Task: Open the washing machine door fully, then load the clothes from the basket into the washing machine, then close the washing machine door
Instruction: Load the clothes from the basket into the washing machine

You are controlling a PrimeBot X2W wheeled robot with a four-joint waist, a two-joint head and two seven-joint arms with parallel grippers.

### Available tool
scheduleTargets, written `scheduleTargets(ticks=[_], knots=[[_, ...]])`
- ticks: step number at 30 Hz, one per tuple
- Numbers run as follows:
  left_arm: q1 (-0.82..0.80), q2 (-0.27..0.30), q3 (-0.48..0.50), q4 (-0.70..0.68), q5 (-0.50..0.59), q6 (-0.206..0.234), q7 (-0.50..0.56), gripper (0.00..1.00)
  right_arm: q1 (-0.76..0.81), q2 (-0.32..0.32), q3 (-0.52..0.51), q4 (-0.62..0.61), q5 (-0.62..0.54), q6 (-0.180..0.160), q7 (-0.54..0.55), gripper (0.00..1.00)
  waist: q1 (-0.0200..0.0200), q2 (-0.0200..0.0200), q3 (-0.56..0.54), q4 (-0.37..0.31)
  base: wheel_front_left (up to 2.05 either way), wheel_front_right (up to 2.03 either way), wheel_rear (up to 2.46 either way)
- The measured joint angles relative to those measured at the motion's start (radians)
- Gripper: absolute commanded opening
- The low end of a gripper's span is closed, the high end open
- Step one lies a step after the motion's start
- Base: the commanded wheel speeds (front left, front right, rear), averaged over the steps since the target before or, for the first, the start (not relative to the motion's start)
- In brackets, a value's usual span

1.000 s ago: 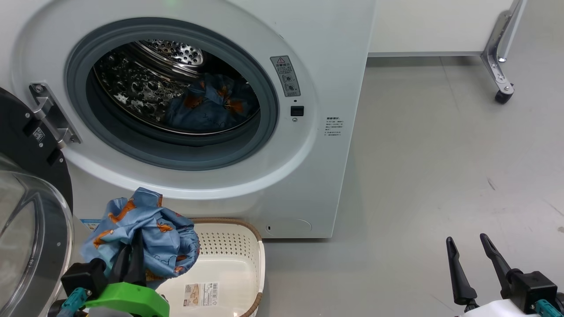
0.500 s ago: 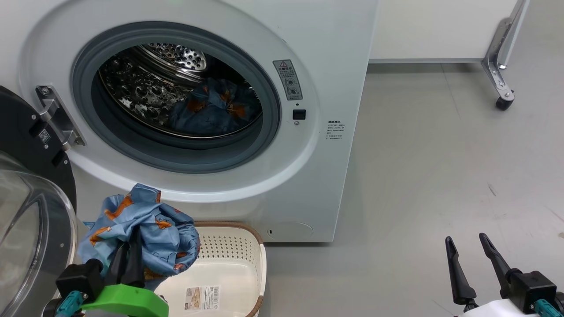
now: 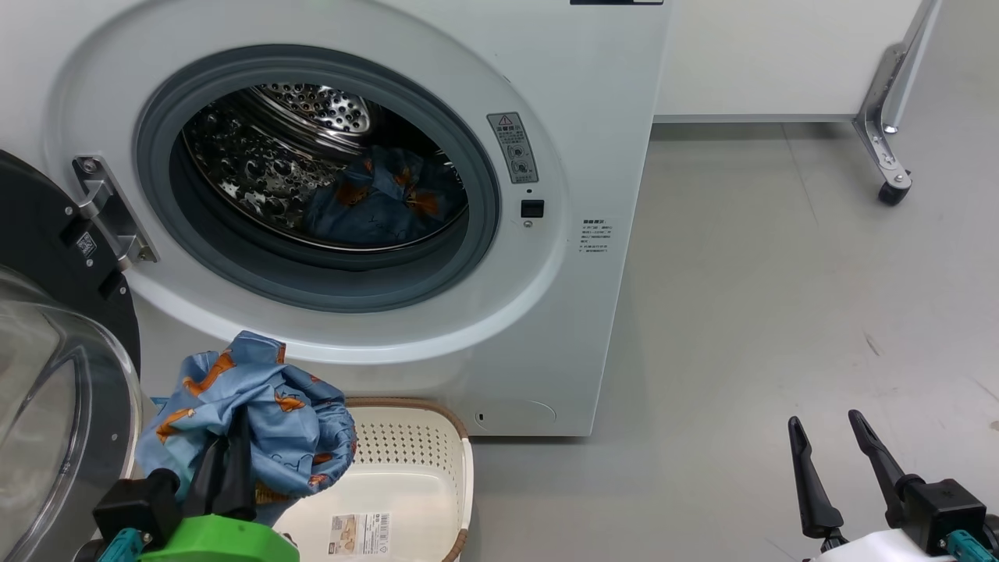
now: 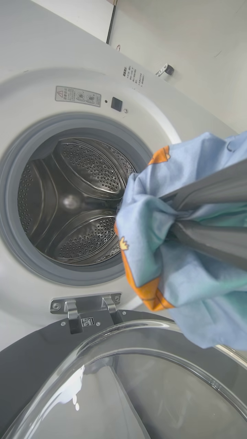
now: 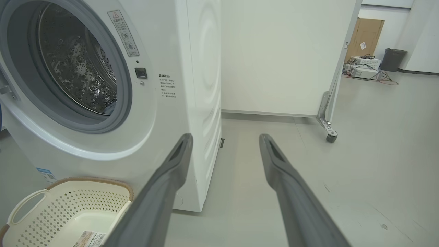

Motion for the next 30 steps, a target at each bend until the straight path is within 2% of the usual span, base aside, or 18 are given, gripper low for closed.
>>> scheduleTargets(ticks=[30], knots=[[0.063,0.012,0.005,-0.118,0.003,0.035,0.058,0.00,0.007,0.010,0.005,-0.016,-0.009,0.000,0.000,1.00,0.0000,0.0000,-0.010,-0.017,0.00,0.00,0.00]])
